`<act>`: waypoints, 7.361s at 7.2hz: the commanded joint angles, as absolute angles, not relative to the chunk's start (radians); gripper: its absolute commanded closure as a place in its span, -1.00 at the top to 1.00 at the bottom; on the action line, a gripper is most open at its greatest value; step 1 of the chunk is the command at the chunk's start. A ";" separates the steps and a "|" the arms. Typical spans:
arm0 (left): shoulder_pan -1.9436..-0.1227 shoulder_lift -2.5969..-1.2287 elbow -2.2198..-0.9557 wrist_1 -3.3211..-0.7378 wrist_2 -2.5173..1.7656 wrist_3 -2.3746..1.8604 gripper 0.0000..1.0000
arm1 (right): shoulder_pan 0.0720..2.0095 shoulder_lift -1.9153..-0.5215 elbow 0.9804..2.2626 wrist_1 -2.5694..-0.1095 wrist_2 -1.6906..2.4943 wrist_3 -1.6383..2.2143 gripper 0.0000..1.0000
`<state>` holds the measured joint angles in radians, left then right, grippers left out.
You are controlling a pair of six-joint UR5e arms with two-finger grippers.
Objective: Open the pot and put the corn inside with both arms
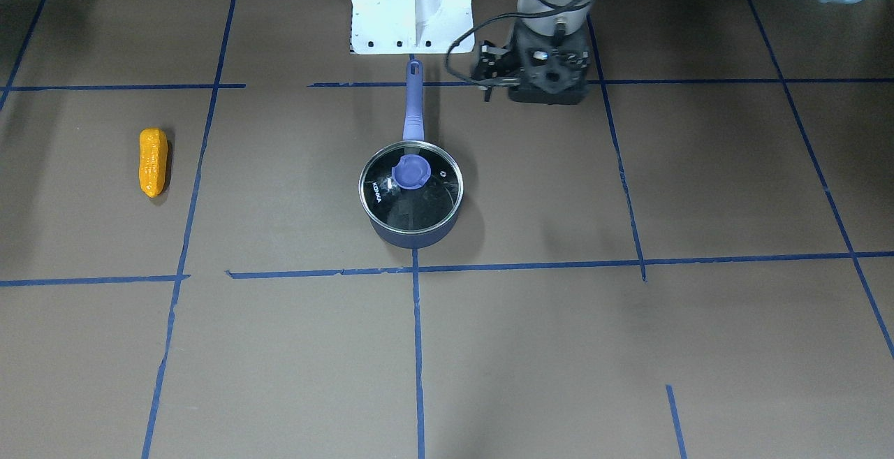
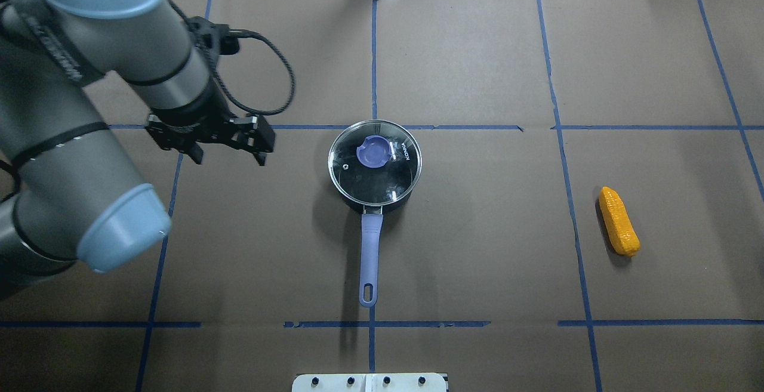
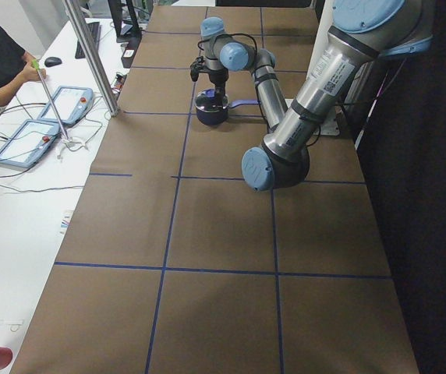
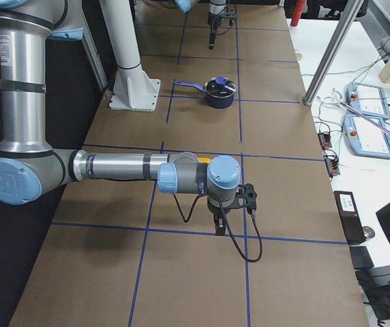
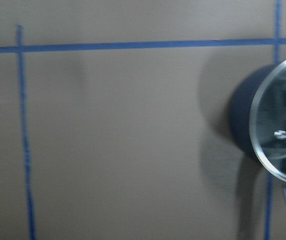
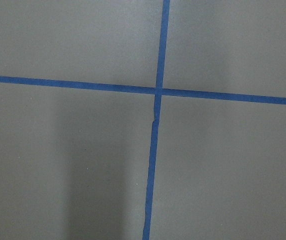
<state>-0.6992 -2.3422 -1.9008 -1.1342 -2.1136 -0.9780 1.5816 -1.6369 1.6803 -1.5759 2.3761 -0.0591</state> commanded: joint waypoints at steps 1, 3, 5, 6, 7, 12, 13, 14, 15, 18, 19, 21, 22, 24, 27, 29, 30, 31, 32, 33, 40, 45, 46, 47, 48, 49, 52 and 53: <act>-0.670 -2.450 -1.728 -1.257 -2.095 -1.033 1.00 | 1.582 -1.635 1.681 -1.575 2.382 -0.058 1.00; -0.640 -2.543 -1.561 -1.350 -2.056 -1.068 1.00 | 1.582 -1.637 1.678 -1.572 2.379 -0.060 1.00; -0.638 -2.568 -1.511 -1.368 -2.056 -1.068 1.00 | 1.582 -1.637 1.680 -1.572 2.379 -0.057 1.00; -0.631 -2.568 -1.485 -1.400 -2.054 -1.074 1.00 | 1.582 -1.637 1.681 -1.572 2.379 -0.057 1.00; -0.624 -2.568 -1.448 -1.449 -2.054 -1.089 1.00 | 1.582 -1.635 1.680 -1.572 2.379 -0.057 1.00; -0.601 -2.560 -1.420 -1.470 -2.023 -1.094 1.00 | 1.582 -1.637 1.680 -1.572 2.379 -0.057 1.00; -0.601 -2.560 -1.420 -1.470 -2.023 -1.094 1.00 | 1.582 -1.637 1.680 -1.572 2.379 -0.057 1.00; -0.600 -2.556 -1.420 -1.470 -2.023 -1.095 1.00 | 1.582 -1.637 1.680 -1.572 2.379 -0.057 1.00; -0.600 -2.556 -1.420 -1.470 -2.023 -1.097 1.00 | 1.582 -1.635 1.678 -1.572 2.379 -0.058 1.00; -0.594 -2.560 -1.410 -1.473 -2.023 -1.097 1.00 | 1.582 -1.635 1.678 -1.572 2.379 -0.058 1.00; -0.589 -2.562 -1.410 -1.489 -2.023 -1.110 1.00 | 1.582 -1.635 1.678 -1.572 2.381 -0.058 1.00; -0.584 -2.562 -1.410 -1.496 -2.023 -1.115 0.92 | 1.582 -1.635 1.678 -1.572 2.381 -0.058 1.00; -0.583 -2.562 -1.408 -1.496 -2.023 -1.115 0.73 | 1.582 -1.634 1.678 -1.572 2.381 -0.058 1.00; -0.584 -2.560 -1.410 -1.496 -2.023 -1.115 0.12 | 1.582 -1.634 1.680 -1.572 2.381 -0.058 1.00; -0.589 -2.562 -1.427 -1.488 -2.019 -1.117 -0.50 | 1.582 -1.634 1.680 -1.572 2.382 -0.058 1.00; -0.597 -2.556 -1.463 -1.477 -2.019 -1.118 -0.50 | 1.582 -1.634 1.680 -1.574 2.385 -0.057 1.00; -0.607 -2.553 -1.494 -1.448 -2.020 -1.117 -0.51 | 1.582 -1.611 1.684 -1.586 2.410 -0.051 1.00; -0.621 -2.553 -1.535 -1.404 -2.022 -1.115 -0.52 | 1.582 -1.588 1.684 -1.583 2.411 -0.004 1.00; -0.643 -2.546 -1.573 -1.364 -2.025 -1.109 -0.52 | 1.582 -1.604 1.692 -1.562 2.410 0.005 1.00; -0.655 -2.504 -1.627 -1.350 -2.026 -1.106 -0.52 | 1.580 -1.608 1.707 -1.557 2.413 0.085 1.00; -0.749 -2.192 -1.871 -1.351 -2.083 -0.996 -0.54 | 1.084 -1.592 1.878 -1.149 2.248 0.999 1.00; -0.724 -2.077 -1.827 -1.493 -2.075 -0.991 -0.50 | 0.890 -1.546 1.890 -1.127 2.117 1.169 1.00; -0.719 -2.079 -1.797 -1.526 -2.074 -1.014 -0.50 | 0.864 -1.552 1.890 -1.129 2.094 1.167 1.00; -0.706 -2.076 -1.790 -1.537 -2.074 -1.017 -0.50 | 0.847 -1.565 1.888 -1.137 2.086 1.167 1.00; -0.704 -2.075 -1.790 -1.537 -2.074 -1.017 -0.50 | 0.818 -1.595 1.885 -1.137 2.083 1.157 1.00; -0.704 -2.075 -1.790 -1.537 -2.074 -1.014 -0.50 | 0.786 -1.615 1.881 -1.137 2.057 1.151 1.00; -0.703 -2.075 -1.790 -1.537 -2.074 -1.015 -0.50 | 0.723 -1.626 1.824 -1.138 2.013 1.152 1.00; -0.703 -2.074 -1.790 -1.537 -2.074 -1.014 -0.50 | 0.726 -1.631 1.825 -1.137 2.014 1.152 0.99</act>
<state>-0.7029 -2.0750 -1.7902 -1.5370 -2.0739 -1.0145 0.7317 -1.6250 1.8328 -1.1378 2.0170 1.1516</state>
